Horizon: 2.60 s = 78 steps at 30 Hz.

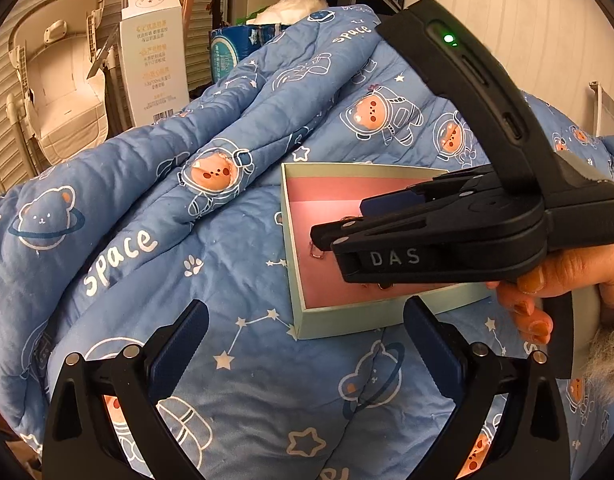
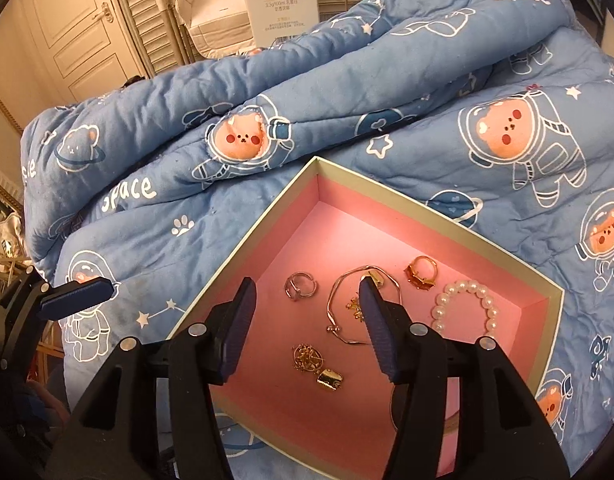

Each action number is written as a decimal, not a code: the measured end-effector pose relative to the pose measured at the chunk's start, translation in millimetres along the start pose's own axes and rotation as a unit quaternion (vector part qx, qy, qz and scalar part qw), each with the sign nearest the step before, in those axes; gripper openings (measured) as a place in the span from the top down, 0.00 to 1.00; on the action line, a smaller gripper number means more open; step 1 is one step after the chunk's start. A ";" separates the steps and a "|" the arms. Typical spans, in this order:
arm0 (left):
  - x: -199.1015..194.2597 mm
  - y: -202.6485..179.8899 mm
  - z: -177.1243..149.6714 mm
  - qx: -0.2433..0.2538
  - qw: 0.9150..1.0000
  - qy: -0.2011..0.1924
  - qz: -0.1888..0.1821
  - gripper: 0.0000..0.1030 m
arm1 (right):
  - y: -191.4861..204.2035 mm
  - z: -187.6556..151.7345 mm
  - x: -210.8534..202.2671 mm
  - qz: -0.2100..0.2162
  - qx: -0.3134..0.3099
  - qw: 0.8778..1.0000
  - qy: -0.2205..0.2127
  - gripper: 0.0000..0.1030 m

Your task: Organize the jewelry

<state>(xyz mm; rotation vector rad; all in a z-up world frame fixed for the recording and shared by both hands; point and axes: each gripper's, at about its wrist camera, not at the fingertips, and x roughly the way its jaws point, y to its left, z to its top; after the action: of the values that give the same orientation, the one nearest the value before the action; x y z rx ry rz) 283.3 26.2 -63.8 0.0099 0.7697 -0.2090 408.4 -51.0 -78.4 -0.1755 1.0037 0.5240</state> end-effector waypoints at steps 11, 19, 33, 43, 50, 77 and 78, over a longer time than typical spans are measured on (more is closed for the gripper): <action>-16.0 -8.0 2.1 0.002 1.000 -0.016 0.003 0.07 | -23.6 -21.0 -59.2 -0.042 0.040 0.995 -0.087 0.28; -23.6 -12.0 -0.3 -0.004 1.000 -0.022 0.007 0.07 | -30.2 -38.0 -77.5 -0.070 0.055 0.990 -0.110 0.22; -76.8 -9.8 -30.6 -0.068 0.993 -0.091 0.043 0.07 | -13.2 -113.4 -131.9 -0.119 0.073 0.973 -0.183 0.12; -120.4 -22.9 -71.7 -0.081 0.991 -0.091 0.058 0.07 | 9.8 -175.8 -167.8 -0.162 0.091 0.958 -0.217 0.10; -144.0 -29.9 -91.8 -0.096 0.990 -0.091 0.041 0.07 | 31.6 -216.5 -197.8 -0.165 0.109 0.950 -0.242 0.10; -187.3 -43.7 -133.1 -0.096 0.986 -0.121 0.066 0.07 | 59.6 -274.7 -235.3 -0.199 0.118 0.934 -0.271 0.10; -188.8 -45.0 -133.1 -0.094 0.986 -0.125 0.065 0.07 | 61.0 -275.2 -236.2 -0.200 0.116 0.934 -0.273 0.10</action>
<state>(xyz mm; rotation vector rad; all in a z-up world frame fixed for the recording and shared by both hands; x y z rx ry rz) 51.1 28.2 -25.9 -0.1416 0.5339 -0.0117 69.2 -181.4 -21.6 -0.0143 0.4563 0.0622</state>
